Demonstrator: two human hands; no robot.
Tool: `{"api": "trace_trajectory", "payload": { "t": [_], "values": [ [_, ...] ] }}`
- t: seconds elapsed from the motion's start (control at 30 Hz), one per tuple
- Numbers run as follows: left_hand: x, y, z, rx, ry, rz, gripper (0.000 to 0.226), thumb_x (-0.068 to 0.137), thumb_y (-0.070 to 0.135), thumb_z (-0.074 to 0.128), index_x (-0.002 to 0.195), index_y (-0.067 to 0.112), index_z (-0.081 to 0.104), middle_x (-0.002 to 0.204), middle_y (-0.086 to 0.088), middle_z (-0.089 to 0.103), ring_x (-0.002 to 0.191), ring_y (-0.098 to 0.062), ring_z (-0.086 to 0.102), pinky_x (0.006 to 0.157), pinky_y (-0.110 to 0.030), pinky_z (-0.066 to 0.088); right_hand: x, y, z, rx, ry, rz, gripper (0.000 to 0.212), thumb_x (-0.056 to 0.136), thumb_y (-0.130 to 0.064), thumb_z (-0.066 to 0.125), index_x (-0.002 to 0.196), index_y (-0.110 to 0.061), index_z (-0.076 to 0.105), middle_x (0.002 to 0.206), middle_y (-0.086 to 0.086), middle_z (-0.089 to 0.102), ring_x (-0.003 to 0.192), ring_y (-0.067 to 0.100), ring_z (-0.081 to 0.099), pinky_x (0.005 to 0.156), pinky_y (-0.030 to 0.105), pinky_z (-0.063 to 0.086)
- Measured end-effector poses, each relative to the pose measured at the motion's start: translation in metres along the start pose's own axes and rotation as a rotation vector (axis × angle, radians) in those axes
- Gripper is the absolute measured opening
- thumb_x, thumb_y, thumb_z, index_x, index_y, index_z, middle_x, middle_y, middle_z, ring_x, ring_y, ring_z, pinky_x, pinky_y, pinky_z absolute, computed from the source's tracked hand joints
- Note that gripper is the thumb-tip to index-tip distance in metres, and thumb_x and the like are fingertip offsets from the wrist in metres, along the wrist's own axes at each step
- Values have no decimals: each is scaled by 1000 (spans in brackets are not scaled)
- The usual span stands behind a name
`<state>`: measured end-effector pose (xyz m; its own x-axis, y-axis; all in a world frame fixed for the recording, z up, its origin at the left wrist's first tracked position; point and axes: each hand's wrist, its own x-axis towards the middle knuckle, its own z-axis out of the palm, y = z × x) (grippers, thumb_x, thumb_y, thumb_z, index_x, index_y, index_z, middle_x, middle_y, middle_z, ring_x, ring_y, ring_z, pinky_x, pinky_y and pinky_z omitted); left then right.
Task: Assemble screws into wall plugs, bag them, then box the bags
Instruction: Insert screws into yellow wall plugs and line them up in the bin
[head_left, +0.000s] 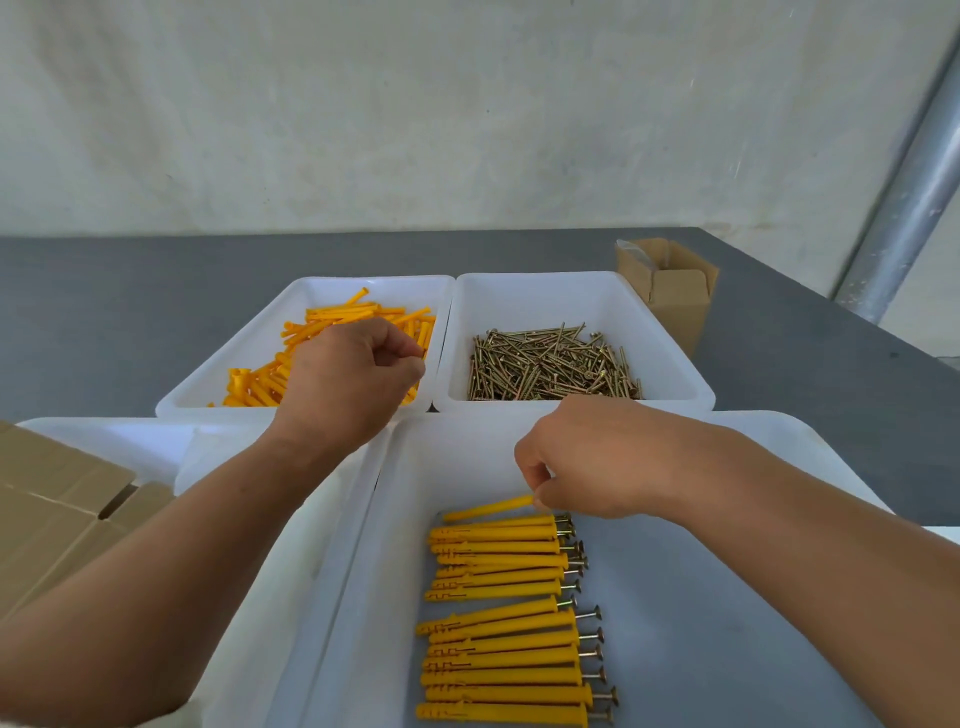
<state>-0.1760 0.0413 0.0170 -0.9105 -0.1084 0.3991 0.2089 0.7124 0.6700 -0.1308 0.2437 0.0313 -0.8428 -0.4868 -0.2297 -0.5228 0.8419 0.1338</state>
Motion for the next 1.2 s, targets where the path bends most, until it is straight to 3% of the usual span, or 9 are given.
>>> {"api": "trace_trajectory", "payload": {
  "t": [0.3, 0.43, 0.6, 0.7, 0.8, 0.87, 0.93, 1.0, 1.2],
  "values": [
    [7, -21, 0, 245, 34, -63, 7, 86, 28, 65, 82, 26, 69, 70, 17, 58, 69, -5, 52, 57, -24, 36, 5, 6, 5, 66, 42, 1, 14, 94, -30, 58, 106, -27, 67, 72, -12, 44, 65, 5, 39, 54, 21, 32],
    [9, -29, 2, 376, 8, -51, 20, 91, 37, 59, 87, 22, 70, 72, 9, 56, 76, -15, 49, 61, -28, 32, 5, 11, 0, 129, 103, 13, 21, 95, -34, 56, 96, -20, 71, 81, -4, 64, 75, 9, 57, 67, 29, 47],
    [11, -35, 3, 543, -92, -90, 46, 96, 56, 40, 68, 23, 57, 67, 8, 48, 73, -19, 45, 60, -30, 31, 12, 25, -4, 247, 439, 98, 24, 94, -34, 51, 77, -23, 64, 72, -7, 63, 69, 9, 55, 58, 27, 43],
    [12, -37, 3, 643, -212, -122, 61, 94, 66, 23, 76, 23, 62, 80, 2, 56, 84, -23, 50, 71, -34, 39, 21, 42, 1, 243, 601, 237, 36, 98, -40, 45, 69, -21, 56, 62, -5, 55, 62, 11, 49, 50, 28, 32],
    [14, -38, 2, 725, -306, -120, 73, 91, 72, 12, 99, 27, 70, 107, -2, 65, 104, -26, 55, 77, -35, 39, 28, 62, 14, 267, 510, 358, 49, 101, -51, 32, 66, -20, 47, 69, -2, 48, 63, 10, 44, 51, 30, 25],
    [15, -38, 2, 755, -342, -110, 78, 89, 75, 9, 108, 29, 70, 117, -2, 65, 111, -26, 55, 80, -35, 40, 30, 71, 24, 334, 367, 404, 58, 101, -58, 20, 73, -19, 53, 78, 1, 53, 73, 15, 50, 57, 29, 30],
    [17, -38, 1, 759, -368, -118, 82, 87, 77, 7, 113, 29, 68, 122, -2, 63, 115, -26, 54, 82, -36, 40, 33, 74, 29, 345, 210, 433, 72, 98, -64, 9, 105, -21, 66, 110, 5, 64, 102, 23, 56, 76, 33, 40],
    [17, -37, 1, 760, -378, -139, 86, 85, 80, 6, 117, 29, 67, 127, -3, 61, 117, -27, 53, 82, -36, 38, 35, 75, 30, 339, 104, 455, 82, 94, -70, 3, 135, -25, 57, 141, 5, 53, 127, 27, 47, 96, 40, 39],
    [17, -38, 1, 770, -381, -134, 86, 85, 80, 8, 119, 28, 66, 131, -3, 59, 120, -26, 52, 83, -36, 38, 41, 79, 30, 351, 29, 470, 87, 92, -74, 4, 142, -19, 50, 153, 7, 40, 137, 27, 40, 105, 43, 34]
  ]
}}
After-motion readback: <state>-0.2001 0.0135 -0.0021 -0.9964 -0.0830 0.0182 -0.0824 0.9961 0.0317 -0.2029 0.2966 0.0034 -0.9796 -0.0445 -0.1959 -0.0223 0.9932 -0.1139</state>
